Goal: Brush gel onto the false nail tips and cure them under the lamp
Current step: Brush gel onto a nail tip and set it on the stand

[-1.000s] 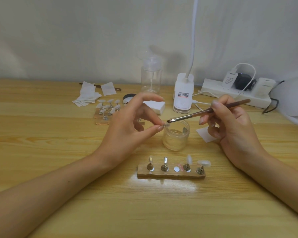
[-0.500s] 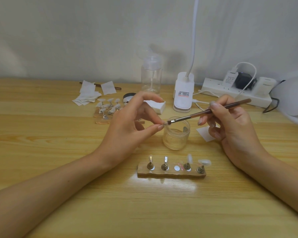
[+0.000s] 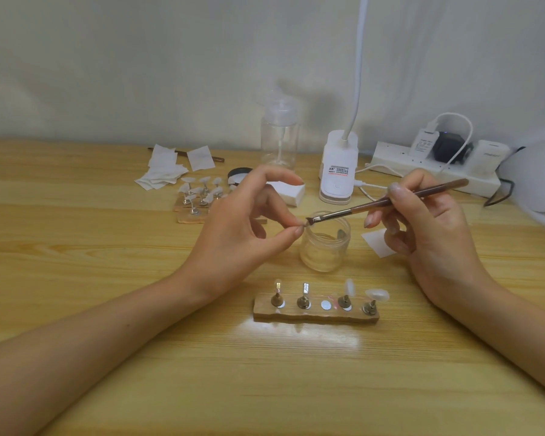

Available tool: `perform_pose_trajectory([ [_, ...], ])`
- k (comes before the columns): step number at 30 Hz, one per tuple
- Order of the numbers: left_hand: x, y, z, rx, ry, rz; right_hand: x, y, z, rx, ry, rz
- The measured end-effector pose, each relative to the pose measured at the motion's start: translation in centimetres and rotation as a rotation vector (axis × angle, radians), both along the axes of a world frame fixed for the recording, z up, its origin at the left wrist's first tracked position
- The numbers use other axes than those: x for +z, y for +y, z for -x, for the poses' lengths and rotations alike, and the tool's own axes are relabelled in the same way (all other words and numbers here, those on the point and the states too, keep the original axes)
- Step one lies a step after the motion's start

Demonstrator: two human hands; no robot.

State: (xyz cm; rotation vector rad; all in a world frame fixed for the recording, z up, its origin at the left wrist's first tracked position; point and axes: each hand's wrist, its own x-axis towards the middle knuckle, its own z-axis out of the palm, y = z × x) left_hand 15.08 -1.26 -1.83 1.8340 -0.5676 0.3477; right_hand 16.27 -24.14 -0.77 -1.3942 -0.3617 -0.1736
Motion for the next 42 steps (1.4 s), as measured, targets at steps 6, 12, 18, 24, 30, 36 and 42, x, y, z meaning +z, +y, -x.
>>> perform_pose_trajectory([
  [6,-0.08,0.01,-0.2,-0.013,0.02,0.014,-0.15,-0.31,-0.17,-0.057,0.007,-0.011],
  [12,0.02,0.13,-0.32,-0.06,0.082,0.065,-0.12,-0.21,-0.08,0.005,-0.03,-0.004],
  [18,0.07,0.22,-0.43,-0.075,0.153,0.095,-0.19,-0.29,-0.13,-0.047,0.007,-0.01],
  [24,0.19,0.26,-0.34,-0.079,0.199,0.097,-0.13,-0.16,-0.1,0.001,-0.044,0.009],
  [30,0.41,0.06,-0.2,-0.081,0.224,0.121,-0.3,-0.37,-0.22,-0.054,-0.001,0.013],
  [36,0.49,-0.02,-0.15,-0.077,0.23,0.123,-0.15,-0.2,-0.08,-0.009,-0.049,0.003],
  [42,0.52,-0.08,-0.14,-0.078,0.229,0.129,-0.32,-0.25,-0.14,-0.034,-0.023,0.031],
])
